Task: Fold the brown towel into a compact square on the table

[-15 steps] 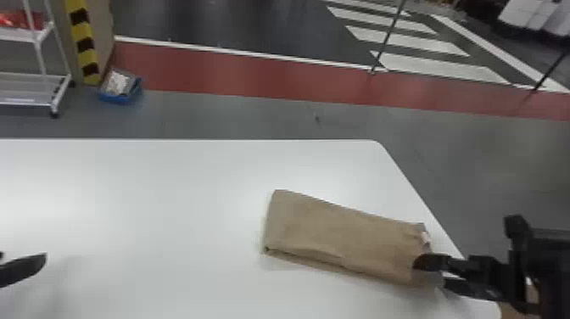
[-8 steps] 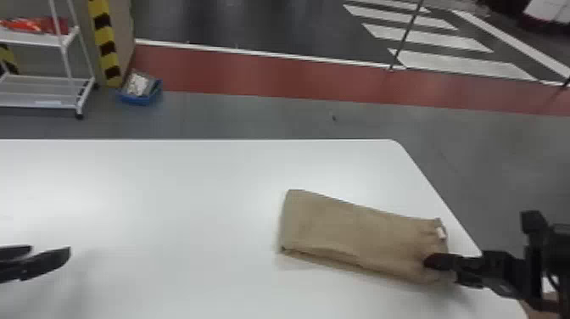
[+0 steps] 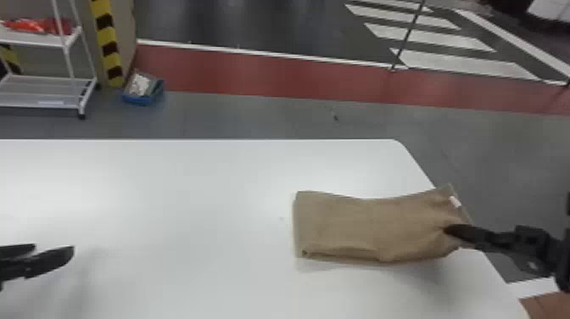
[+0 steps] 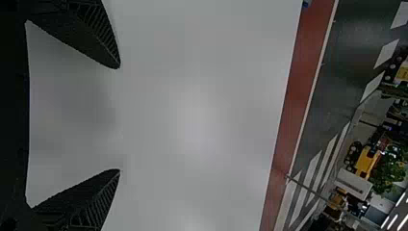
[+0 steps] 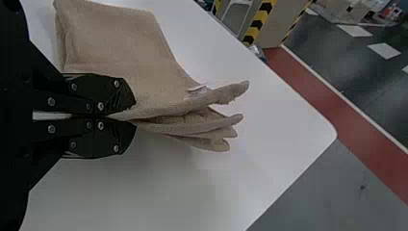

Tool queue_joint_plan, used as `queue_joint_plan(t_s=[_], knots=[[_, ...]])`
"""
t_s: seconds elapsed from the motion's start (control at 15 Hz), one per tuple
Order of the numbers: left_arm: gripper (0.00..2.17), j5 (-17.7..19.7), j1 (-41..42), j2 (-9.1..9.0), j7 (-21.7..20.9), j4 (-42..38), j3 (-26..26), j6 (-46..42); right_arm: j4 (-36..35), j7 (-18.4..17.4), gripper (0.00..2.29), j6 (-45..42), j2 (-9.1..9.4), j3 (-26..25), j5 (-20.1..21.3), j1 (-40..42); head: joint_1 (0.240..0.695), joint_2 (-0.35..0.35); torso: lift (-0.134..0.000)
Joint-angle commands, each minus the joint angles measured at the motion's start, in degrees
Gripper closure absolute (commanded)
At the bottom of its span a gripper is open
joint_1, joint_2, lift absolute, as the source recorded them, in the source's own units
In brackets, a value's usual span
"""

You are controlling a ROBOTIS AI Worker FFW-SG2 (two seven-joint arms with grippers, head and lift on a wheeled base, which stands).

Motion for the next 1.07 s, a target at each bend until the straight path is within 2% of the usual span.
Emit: queue_joint_plan(t_s=[0.0, 0.07, 0.2, 0.33, 0.4, 0.53, 0.73, 1.0], knots=[[0.05, 0.0, -0.08, 0.0, 0.01, 0.0, -0.08, 0.01, -2.19, 1.24, 1.75, 0.82, -2.71, -1.73, -2.04, -0.45, 0.695, -0.273, -0.124], [0.05, 0.0, -0.17, 0.0, 0.01, 0.0, -0.17, 0.01, -3.59, 2.12, 1.75, 0.82, -4.03, -1.73, -3.01, -0.54, 0.695, -0.28, -0.124], [0.05, 0.0, -0.17, 0.0, -0.08, -0.09, -0.26, 0.01, -8.43, 2.73, 1.75, 0.82, -4.12, -0.06, -2.83, -1.24, 0.695, -0.293, -0.124], [0.05, 0.0, -0.17, 0.0, -0.08, -0.09, -0.17, 0.01, -10.36, 2.73, 1.75, 0.82, -3.33, 5.04, -1.51, -2.83, 0.695, -0.289, -0.124], [0.05, 0.0, -0.17, 0.0, -0.08, 0.0, 0.01, 0.01, -10.71, 2.47, 1.75, 0.82, -2.19, 8.64, 0.16, -3.97, 0.695, -0.277, -0.124], [0.05, 0.0, 0.0, 0.09, -0.17, 0.0, 0.27, 0.01, -10.62, 1.41, 1.75, 0.82, 1.86, 15.23, 5.34, -6.87, 0.695, -0.241, -0.124], [0.05, 0.44, 0.27, 0.44, -0.26, 0.44, 1.33, -0.7, -8.52, 0.27, 1.74, 0.82, 4.76, 23.14, 9.47, -8.89, 0.695, -0.152, -0.124], [0.05, 0.62, 0.44, 0.7, -0.43, 0.97, 1.85, -1.58, -8.52, 1.06, 1.74, 0.82, 5.72, 27.8, 12.9, -8.89, 0.695, -0.072, -0.124]])
